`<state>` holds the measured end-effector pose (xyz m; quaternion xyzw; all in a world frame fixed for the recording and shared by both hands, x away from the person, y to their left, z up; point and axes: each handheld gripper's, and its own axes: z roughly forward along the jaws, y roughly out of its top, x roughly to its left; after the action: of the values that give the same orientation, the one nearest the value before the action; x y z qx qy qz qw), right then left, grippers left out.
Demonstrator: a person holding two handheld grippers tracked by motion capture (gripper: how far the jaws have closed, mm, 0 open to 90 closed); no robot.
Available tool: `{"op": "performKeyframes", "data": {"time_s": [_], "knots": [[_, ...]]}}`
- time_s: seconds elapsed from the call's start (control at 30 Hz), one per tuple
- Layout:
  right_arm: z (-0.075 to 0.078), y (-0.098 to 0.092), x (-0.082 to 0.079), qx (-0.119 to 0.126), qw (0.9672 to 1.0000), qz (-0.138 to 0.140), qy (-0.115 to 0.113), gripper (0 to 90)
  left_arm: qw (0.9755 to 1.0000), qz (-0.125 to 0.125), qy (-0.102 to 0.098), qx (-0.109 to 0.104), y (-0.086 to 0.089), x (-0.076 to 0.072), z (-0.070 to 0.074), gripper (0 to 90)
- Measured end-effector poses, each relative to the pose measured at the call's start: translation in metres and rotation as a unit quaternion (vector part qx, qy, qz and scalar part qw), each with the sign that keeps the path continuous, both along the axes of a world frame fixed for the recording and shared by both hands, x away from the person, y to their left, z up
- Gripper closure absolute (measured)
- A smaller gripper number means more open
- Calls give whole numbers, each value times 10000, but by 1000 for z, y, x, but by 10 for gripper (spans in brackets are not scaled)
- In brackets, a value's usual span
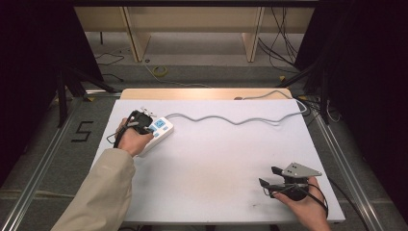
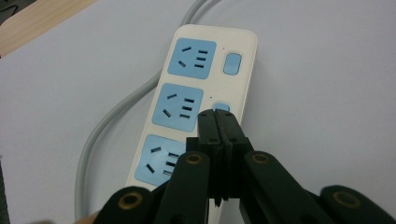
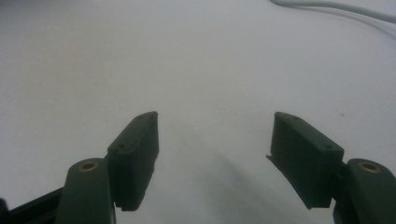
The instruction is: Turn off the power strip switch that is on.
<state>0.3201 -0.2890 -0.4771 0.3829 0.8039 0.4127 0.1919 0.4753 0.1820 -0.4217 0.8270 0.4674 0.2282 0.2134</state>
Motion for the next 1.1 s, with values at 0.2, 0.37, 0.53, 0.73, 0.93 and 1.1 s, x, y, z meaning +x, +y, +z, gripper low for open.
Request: {"op": "performKeyframes", "data": {"time_s": [0.2,0.37,0.53,0.73,0.93,1.1], "knots": [[0,-1,0,-4,10000,-3,-1,335,10000,-29,26,68,-1,7,-1,897],[0,-1,0,-1,10000,-12,-1,334,9999,-69,43,137,-3,11,-3,897],[0,-1,0,0,10000,-9,-3,335,9998,-101,61,182,-5,16,-5,897],[0,-2,0,4,10000,-28,-5,335,9996,-156,66,234,-8,23,-2,897],[0,-2,1,14,10000,-16,-11,336,9994,-208,108,256,-13,28,-2,897],[0,-2,1,2,10000,-19,-16,337,9992,-228,109,303,-16,33,-1,897]]}}
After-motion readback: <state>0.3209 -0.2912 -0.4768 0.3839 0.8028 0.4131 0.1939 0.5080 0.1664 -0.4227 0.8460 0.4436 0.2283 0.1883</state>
